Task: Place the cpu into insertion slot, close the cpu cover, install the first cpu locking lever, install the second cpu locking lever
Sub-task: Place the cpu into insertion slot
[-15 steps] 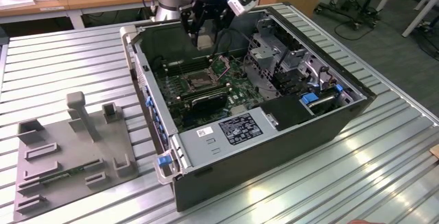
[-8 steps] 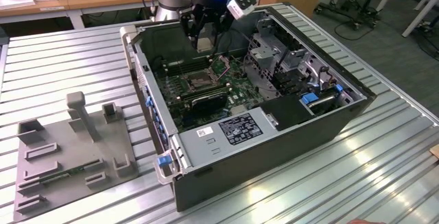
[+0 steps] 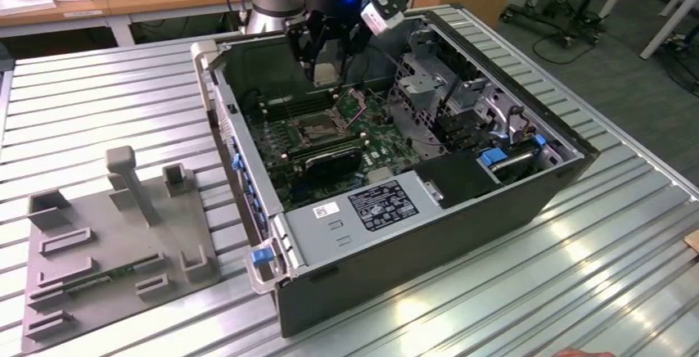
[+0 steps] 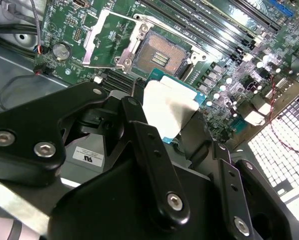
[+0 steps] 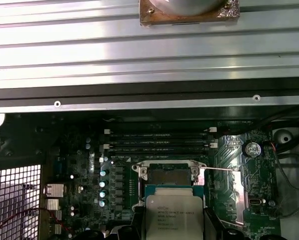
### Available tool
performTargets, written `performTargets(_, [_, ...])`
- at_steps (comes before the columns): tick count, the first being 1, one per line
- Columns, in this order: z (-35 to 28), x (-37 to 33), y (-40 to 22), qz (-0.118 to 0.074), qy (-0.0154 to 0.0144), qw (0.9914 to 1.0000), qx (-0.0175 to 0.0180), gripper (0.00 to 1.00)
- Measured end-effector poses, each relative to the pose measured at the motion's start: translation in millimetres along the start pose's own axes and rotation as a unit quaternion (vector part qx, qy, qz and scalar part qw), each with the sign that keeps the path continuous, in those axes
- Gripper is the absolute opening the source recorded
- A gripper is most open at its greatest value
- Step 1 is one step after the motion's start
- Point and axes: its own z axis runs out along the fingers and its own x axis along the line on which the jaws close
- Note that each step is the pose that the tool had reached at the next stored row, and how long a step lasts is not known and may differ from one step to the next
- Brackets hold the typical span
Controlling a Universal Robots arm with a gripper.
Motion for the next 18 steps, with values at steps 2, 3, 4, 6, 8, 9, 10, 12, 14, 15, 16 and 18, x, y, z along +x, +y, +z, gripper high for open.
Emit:
performTargets(2, [0.2,0.0,0.0,0.0,0.0,1.0,-0.0001,0.54])
performTargets(3, [0.3,0.0,0.0,0.0,0.0,1.0,-0.0001,0.54])
performTargets(4, [0.3,0.0,0.0,0.0,0.0,1.0,-0.0001,0.54])
performTargets(6, [0.8,0.0,0.0,0.0,-0.0001,1.0,-0.0002,0.54])
performTargets(8, [1.3,0.0,-0.1,0.0,0.0,1.0,-0.0001,0.54])
performTargets(9, [1.3,0.0,-0.1,0.0,0.0,1.0,-0.0001,0.54])
performTargets(10, [1.8,0.0,-0.1,0.0,0.0,1.0,-0.0001,0.54])
performTargets(12, [2.2,0.0,-0.2,0.0,0.0,1.0,-0.0001,0.54])
performTargets(14, [2.2,0.0,-0.2,0.0,0.0,1.0,-0.0001,0.54])
performTargets(15, [2.2,-0.1,-0.2,0.0,0.0,1.0,-0.0001,0.54])
performTargets(16, [2.3,0.0,-0.2,0.0,0.0,1.0,-0.0001,0.54])
performTargets(18, [2.3,0.0,-0.2,0.0,0.0,1.0,-0.0001,0.54])
